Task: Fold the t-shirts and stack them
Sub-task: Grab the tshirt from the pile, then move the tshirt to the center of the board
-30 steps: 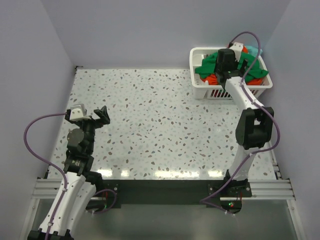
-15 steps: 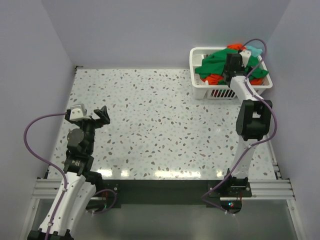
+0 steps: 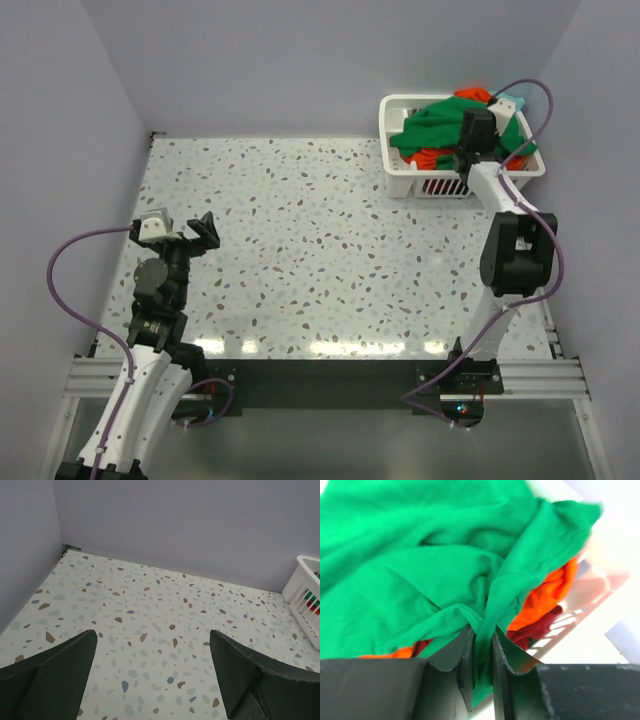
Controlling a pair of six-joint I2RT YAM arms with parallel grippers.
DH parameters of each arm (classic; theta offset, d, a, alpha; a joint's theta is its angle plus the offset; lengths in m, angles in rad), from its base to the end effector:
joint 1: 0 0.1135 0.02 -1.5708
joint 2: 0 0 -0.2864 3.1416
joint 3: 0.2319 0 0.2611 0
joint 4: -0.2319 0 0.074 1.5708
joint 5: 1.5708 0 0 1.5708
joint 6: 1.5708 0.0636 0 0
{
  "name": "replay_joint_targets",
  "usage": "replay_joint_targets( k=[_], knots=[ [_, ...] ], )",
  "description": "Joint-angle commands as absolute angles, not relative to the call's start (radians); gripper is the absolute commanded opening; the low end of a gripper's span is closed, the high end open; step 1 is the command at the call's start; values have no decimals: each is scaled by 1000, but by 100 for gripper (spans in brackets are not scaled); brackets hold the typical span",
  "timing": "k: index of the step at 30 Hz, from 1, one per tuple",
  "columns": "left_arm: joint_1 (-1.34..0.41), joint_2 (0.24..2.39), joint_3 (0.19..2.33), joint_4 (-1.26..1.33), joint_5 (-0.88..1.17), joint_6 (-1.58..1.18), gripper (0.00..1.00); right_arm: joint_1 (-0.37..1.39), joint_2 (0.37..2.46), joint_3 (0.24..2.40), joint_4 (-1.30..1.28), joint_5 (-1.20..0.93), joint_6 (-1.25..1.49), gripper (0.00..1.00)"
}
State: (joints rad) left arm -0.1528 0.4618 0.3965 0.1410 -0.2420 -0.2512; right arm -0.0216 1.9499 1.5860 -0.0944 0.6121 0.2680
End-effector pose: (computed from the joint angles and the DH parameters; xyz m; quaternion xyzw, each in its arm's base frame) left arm 0.1569 -0.0087 0.2947 -0.1216 0.6697 -0.0657 0.7297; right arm 0.4970 -0.0473 0.2894 0.2743 0.7783 -0.1921 0.5311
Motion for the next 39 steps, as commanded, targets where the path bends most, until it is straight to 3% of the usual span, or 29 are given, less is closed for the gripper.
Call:
replay_joint_targets(
  k=[1,4,10,19,25,29,39],
  knots=[
    [-156,459,396,175,-239,-258,100,-23,1787,1536,32,650,265,19],
    [-156,457,394,176,-241,-258,100,-20,1721,1512,43,646,253,19],
    [-156,454,394,176,-242,-258,100,27,1597,1494,61,669,215,2],
    [-156,448,388,186,-233,-255,100,227,1414,1500,121,675,64,0],
    [-156,466,391,186,-233,-253,100,313,1361,1621,52,433,86,0],
    [-155,469,393,184,-239,-252,100,324,1362,1713,57,140,156,0],
    [-156,471,393,178,-265,-247,100,506,1522,2114,-35,-57,153,0]
  ],
)
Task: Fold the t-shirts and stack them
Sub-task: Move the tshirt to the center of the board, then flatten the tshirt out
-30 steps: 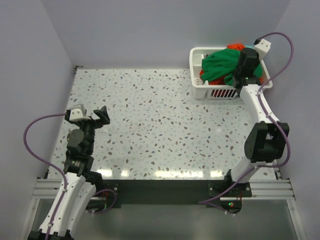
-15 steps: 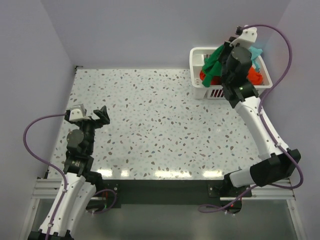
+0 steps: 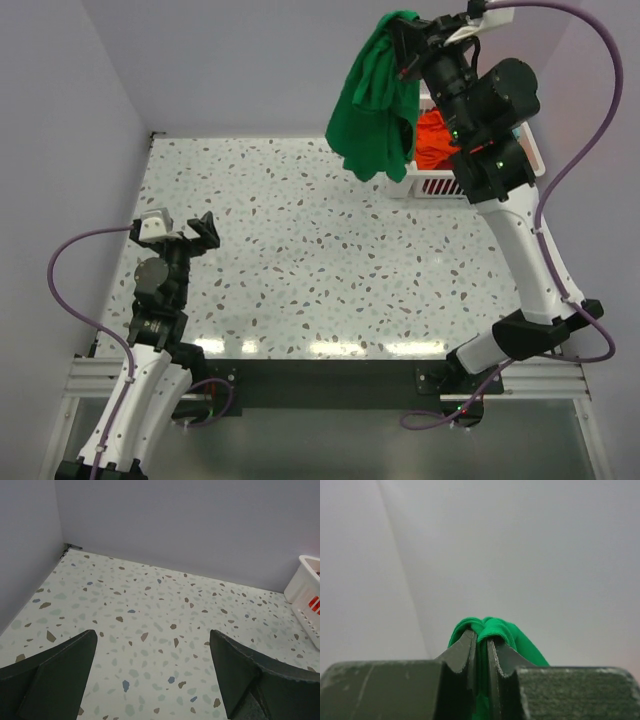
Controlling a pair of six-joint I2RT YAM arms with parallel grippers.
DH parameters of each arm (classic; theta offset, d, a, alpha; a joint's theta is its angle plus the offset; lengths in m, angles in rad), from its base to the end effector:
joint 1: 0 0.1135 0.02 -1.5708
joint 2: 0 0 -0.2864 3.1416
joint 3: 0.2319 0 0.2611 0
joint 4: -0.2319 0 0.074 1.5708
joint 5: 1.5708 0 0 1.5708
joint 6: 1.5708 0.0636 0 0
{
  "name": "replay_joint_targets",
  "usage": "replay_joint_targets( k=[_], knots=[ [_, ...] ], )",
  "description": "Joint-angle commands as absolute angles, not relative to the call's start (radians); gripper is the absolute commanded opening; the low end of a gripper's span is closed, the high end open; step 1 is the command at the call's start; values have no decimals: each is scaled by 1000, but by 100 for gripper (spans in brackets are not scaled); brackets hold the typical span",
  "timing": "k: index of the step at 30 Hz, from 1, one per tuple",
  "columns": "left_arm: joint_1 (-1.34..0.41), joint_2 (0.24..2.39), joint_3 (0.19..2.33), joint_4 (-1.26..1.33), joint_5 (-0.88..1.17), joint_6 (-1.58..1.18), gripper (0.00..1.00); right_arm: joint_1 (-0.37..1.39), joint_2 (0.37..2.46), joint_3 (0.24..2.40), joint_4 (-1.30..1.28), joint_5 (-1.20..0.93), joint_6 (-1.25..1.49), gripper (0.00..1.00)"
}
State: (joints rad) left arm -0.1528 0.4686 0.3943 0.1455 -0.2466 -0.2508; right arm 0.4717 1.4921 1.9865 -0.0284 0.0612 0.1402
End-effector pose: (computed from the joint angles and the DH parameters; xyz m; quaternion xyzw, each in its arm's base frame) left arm 0.1582 -0.0087 0.2935 -0.1230 0.6711 -0.0635 0.7283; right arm 0.2828 0.1399 0.6342 -0.0608 0.5216 0.2410 0.8162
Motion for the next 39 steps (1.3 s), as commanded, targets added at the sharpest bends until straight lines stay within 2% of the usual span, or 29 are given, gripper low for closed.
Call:
replay_joint_targets(
  k=[1,4,7,10,11,13,14,15,16,17,18,20,23,28,29,36,39],
  knots=[
    [-155,471,394,178,-267,-245,100,520,1535,2137,-41,-72,150,0],
    [-155,477,397,172,-279,-245,100,567,1566,2183,-46,-72,146,0],
    [-155,483,400,166,-294,-248,100,591,1568,2126,-29,-45,166,0],
    [-156,494,399,167,-310,-255,100,592,1536,1946,27,38,202,0],
    [-156,498,402,166,-322,-258,100,592,1523,1831,40,126,222,0],
    [-155,518,410,163,-333,-261,100,592,1485,1703,77,225,241,5],
    [-156,526,413,161,-333,-261,100,594,1474,1578,84,311,264,10],
    [-155,544,416,163,-322,-261,100,592,1448,1516,86,349,278,42],
    [-156,557,425,169,-299,-249,100,594,1437,1458,81,379,294,66],
    [-156,575,431,173,-237,-247,100,594,1425,1354,71,400,329,84],
    [-156,619,439,181,-198,-247,100,592,1416,1307,61,429,343,98],
    [-175,672,439,239,-97,-255,100,592,1388,1176,75,443,362,99],
    [-256,790,436,317,-74,-261,100,592,1365,1057,100,459,374,99],
    [-386,1020,462,442,-34,-264,99,592,1350,971,120,427,373,99],
    [-403,1054,466,506,25,-271,99,592,1345,948,129,416,374,99],
    [-474,1320,540,577,41,-314,86,592,1309,890,153,390,359,99],
    [-508,1389,569,561,8,-313,84,592,1286,879,138,406,347,99]
  ],
)
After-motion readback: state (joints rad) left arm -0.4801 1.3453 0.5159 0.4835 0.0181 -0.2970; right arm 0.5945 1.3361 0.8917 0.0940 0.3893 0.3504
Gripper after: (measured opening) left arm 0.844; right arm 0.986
